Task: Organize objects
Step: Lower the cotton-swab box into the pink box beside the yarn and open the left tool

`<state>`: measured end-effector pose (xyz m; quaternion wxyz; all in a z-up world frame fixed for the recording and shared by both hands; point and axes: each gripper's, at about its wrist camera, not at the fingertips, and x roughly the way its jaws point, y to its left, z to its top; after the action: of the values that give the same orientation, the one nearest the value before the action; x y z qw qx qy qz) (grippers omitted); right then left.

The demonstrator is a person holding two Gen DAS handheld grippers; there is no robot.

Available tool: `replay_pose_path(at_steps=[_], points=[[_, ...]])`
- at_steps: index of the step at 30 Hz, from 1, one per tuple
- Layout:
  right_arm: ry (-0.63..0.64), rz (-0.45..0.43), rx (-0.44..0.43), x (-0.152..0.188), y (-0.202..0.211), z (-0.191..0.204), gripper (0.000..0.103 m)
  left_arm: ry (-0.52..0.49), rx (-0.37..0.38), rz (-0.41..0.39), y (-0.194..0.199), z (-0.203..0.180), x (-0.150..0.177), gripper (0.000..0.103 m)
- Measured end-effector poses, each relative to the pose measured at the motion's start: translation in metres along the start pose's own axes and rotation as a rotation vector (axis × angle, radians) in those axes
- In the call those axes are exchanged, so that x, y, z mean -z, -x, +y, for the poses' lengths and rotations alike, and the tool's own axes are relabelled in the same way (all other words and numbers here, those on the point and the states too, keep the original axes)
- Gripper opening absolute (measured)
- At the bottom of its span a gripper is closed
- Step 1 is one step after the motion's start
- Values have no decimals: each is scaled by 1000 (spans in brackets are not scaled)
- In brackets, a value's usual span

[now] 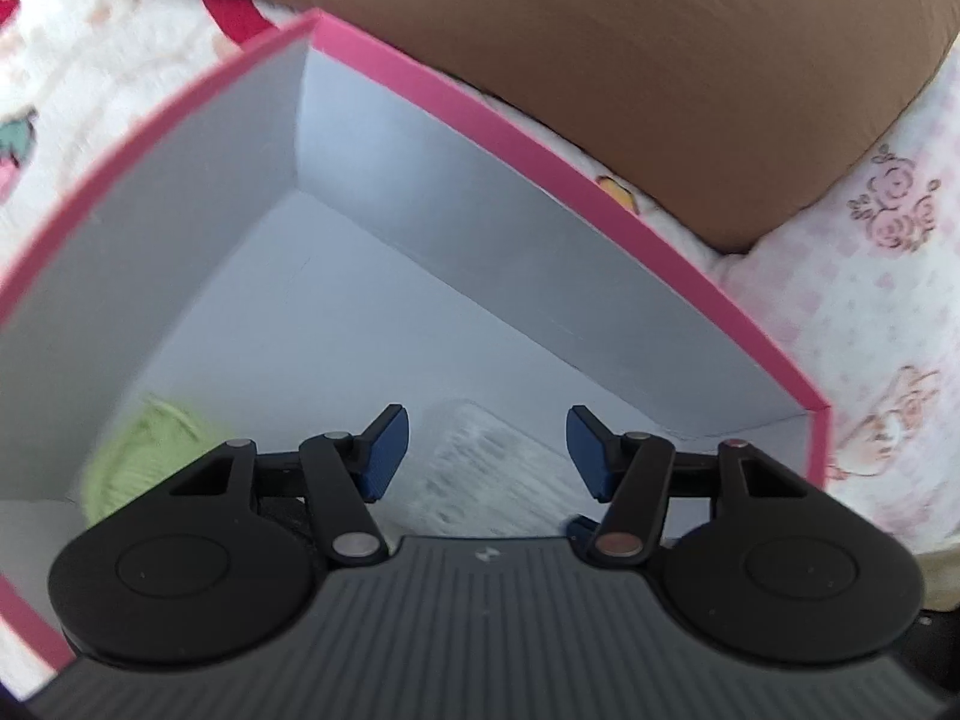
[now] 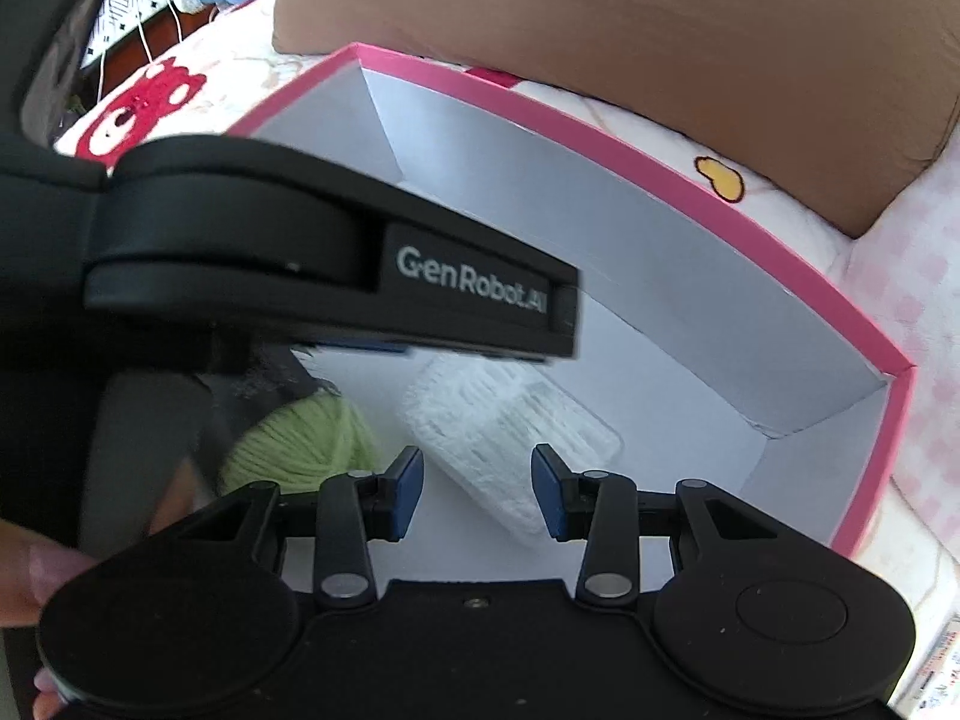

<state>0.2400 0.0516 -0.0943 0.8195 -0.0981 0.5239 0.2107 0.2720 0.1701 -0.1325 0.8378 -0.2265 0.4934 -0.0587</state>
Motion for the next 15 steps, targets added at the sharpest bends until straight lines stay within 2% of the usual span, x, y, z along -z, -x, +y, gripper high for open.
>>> replay_pose_path(at_steps=[3,5,7,9,12,14,15], points=[[10,8,29,5,0,0,47,19,2,5,1,6,-1,56],[31,15,43,7,-1,0,55,8,-20,1,3,7,-1,55],[54,35,69,7,-3,2,58,-4,-26,-2,5,7,0,54],[71,57,96,8,-6,4,58,-8,-16,1,6,9,1,53],[77,42,135,10,-8,6,58,-12,-4,9,4,9,2,50],[60,49,110,10,-10,7,49,-11,1,11,3,10,2,50],[52,52,106,11,-12,7,49,-11,6,10,3,10,2,50]])
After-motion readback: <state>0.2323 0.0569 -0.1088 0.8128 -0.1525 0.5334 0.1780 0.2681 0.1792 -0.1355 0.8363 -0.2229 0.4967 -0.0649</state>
